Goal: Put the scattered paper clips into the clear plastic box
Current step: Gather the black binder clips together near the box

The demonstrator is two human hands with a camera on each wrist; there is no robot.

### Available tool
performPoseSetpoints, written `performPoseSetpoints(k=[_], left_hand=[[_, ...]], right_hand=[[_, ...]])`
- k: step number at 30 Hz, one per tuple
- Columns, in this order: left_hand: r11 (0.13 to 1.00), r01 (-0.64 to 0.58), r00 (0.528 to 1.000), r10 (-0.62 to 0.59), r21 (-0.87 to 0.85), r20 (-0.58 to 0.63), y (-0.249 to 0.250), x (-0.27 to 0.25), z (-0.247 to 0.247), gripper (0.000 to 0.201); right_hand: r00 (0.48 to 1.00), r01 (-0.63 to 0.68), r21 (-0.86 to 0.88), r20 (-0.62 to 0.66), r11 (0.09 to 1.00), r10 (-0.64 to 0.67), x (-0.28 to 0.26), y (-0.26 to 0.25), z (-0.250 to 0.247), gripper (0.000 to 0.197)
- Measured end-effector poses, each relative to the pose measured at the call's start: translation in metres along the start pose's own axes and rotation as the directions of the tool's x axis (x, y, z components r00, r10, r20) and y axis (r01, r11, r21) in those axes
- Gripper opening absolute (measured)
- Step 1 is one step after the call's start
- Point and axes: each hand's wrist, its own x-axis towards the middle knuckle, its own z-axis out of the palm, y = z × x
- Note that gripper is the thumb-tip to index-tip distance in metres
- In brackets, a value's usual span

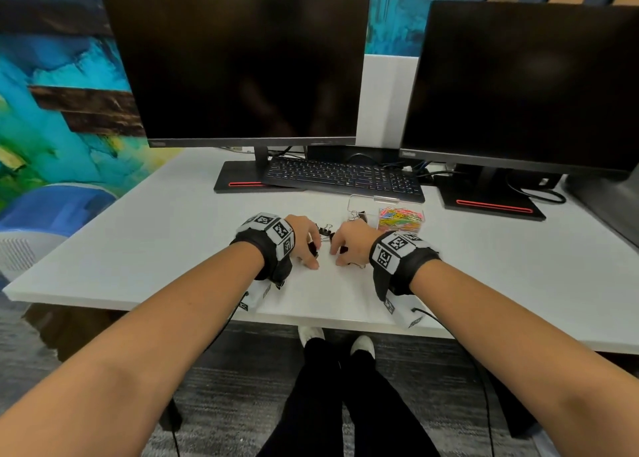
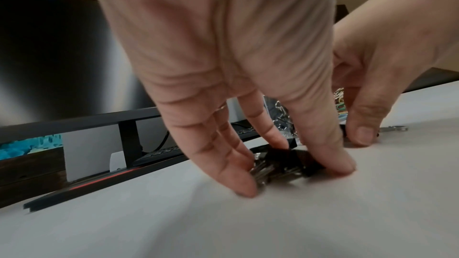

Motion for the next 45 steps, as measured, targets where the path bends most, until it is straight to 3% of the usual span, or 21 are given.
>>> performPoseSetpoints(k=[12, 18, 28, 33, 45], left_hand=[[0.999, -0.035, 0.997, 0.035, 0.002, -0.074, 0.003, 0.002, 0.006, 0.035], [0.995, -0.085, 0.993, 0.081, -0.047, -0.088, 0.0, 0.005, 0.007, 0.03], [0.988, -0.133, 0.977, 0.118, -0.078, -0.177, -0.003, 0.011, 0.011, 0.023], [0.986, -0.131, 0.958, 0.1, -0.1, -0.269, -0.001, 0.016, 0.007, 0.022], [0.954, -0.26, 0.901, 0.183, -0.151, -0.393, 0.026, 0.019, -0.042, 0.026]], right_hand=[[0.995, -0.054, 0.043, -0.08, 0.998, 0.058, -0.001, 0.003, 0.001, 0.022], [1.0, -0.008, -0.019, 0.03, 1.0, 0.008, -0.009, 0.008, -0.003, 0.03], [0.998, -0.048, 0.005, 0.043, 0.999, 0.048, -0.012, 0.013, -0.009, 0.031], [0.995, -0.082, 0.087, 0.071, 0.993, 0.076, -0.011, 0.018, -0.01, 0.025], [0.996, -0.078, 0.1, 0.058, 0.992, 0.073, -0.015, 0.017, -0.007, 0.022]])
